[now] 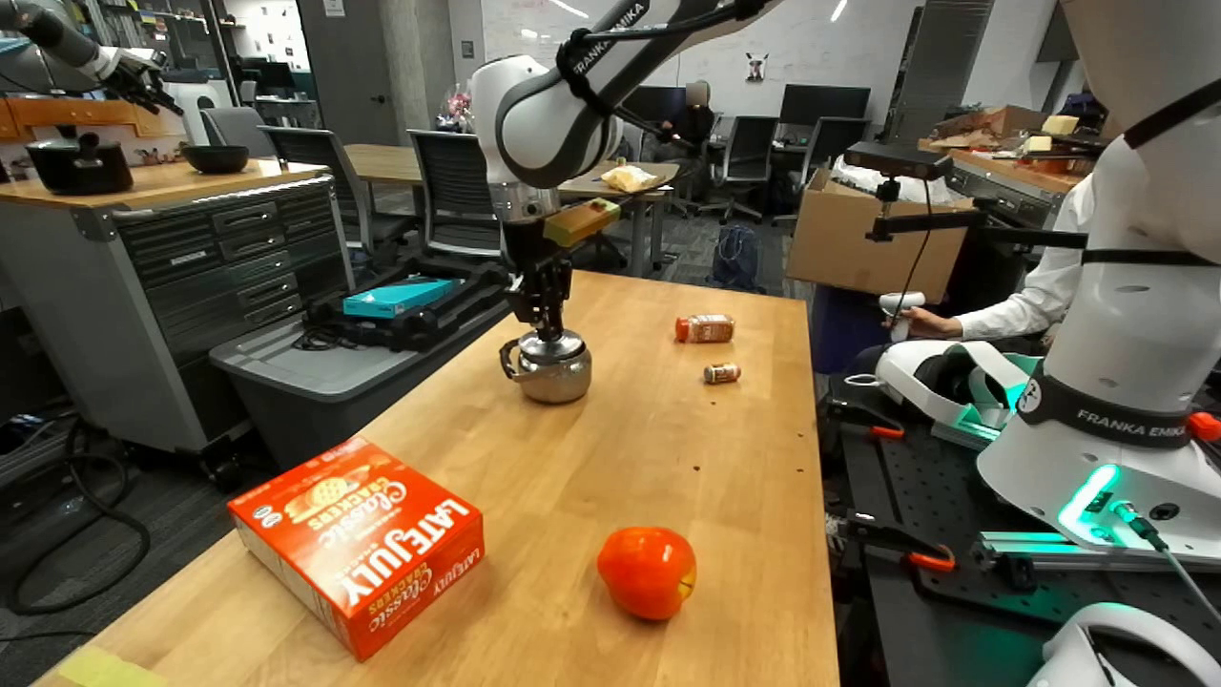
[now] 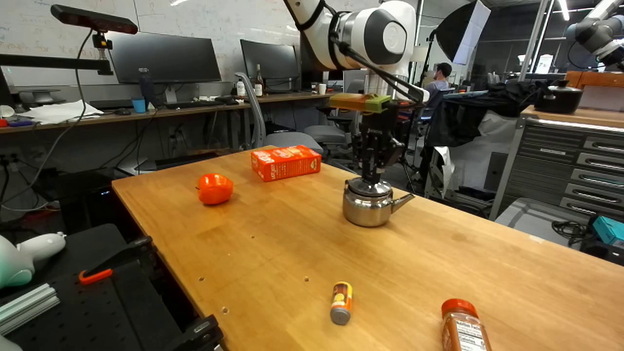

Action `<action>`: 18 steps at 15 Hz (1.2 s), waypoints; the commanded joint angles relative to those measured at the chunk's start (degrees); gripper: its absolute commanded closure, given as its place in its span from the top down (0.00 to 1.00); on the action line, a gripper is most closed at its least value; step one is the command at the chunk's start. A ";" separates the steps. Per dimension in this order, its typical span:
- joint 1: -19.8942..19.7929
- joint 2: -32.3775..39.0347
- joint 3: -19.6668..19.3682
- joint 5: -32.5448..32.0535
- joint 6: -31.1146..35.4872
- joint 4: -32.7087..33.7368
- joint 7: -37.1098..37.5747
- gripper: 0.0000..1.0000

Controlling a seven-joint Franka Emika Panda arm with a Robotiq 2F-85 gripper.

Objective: Place the lid on the teapot

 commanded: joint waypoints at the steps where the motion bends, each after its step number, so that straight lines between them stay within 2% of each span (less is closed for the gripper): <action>1: 0.05 0.56 -0.80 0.56 1.87 -1.92 0.31 0.07; 11: 1.85 -1.76 -1.61 -2.28 5.95 -7.49 1.26 0.07; 18: 1.55 -3.80 -1.69 -2.05 6.64 -10.45 0.97 0.07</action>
